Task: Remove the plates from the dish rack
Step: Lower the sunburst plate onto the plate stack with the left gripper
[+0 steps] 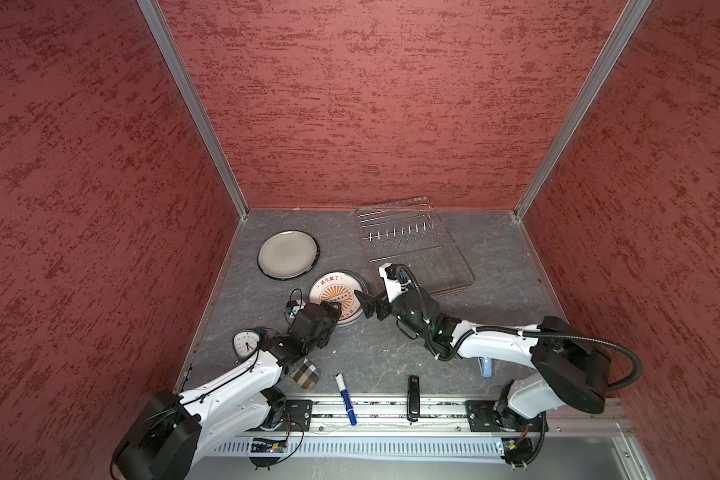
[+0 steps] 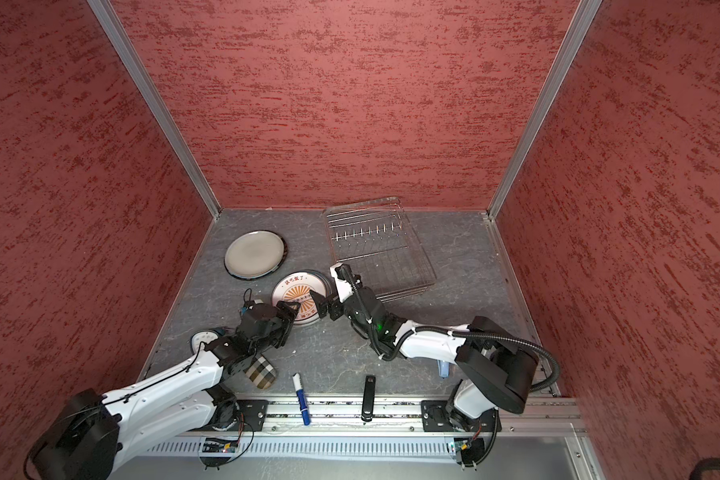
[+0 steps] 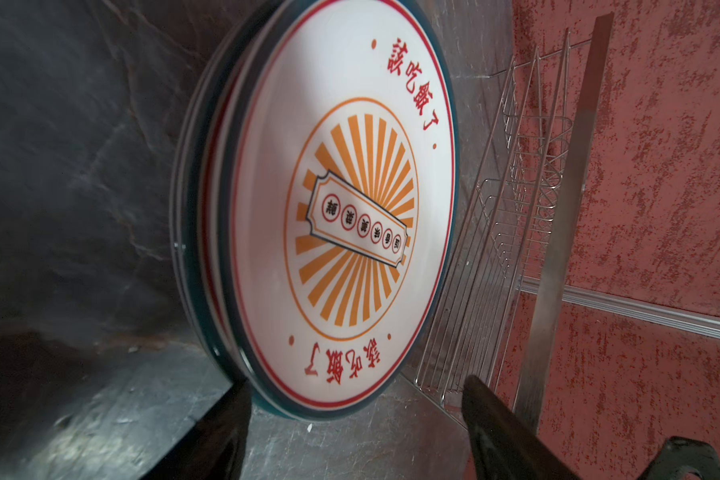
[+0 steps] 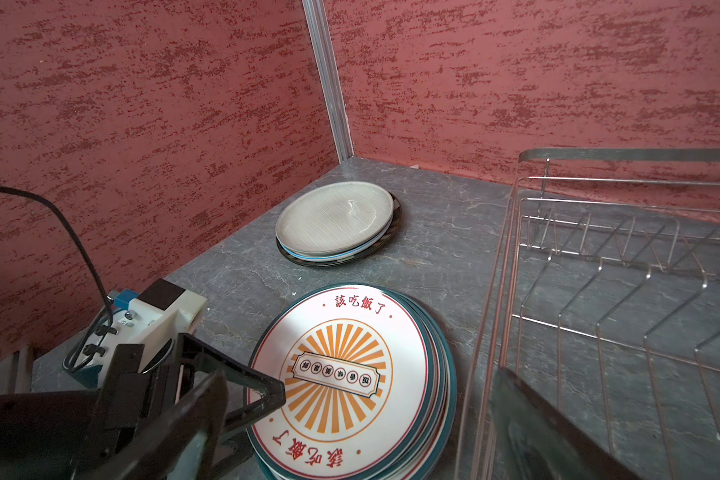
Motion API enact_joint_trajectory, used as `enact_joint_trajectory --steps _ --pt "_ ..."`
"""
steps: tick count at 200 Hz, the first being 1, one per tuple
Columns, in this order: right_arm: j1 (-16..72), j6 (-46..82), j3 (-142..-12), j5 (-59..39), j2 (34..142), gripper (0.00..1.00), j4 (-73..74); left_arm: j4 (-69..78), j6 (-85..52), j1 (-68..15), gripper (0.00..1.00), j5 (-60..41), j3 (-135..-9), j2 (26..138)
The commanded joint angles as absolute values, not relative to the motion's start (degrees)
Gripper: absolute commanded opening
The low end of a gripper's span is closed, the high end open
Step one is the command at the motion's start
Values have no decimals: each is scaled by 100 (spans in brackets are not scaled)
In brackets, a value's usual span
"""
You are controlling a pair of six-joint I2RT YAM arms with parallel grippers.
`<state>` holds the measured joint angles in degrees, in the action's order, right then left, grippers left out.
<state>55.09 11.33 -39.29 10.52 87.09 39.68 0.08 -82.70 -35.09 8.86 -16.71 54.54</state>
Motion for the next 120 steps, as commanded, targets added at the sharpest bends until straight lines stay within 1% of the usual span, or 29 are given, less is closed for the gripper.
enact_joint_trajectory --steps 1,44,120 --pt "5557 1107 -3856 1143 8587 99 4201 123 -8271 -3463 80 791 -1717 5470" --pt "5563 1090 -3882 1151 8596 99 4186 92 -8244 -3438 80 792 -1721 5450" --pt "5558 1072 -3882 1151 8525 99 4168 -123 -8194 -3419 81 870 -1704 5089"
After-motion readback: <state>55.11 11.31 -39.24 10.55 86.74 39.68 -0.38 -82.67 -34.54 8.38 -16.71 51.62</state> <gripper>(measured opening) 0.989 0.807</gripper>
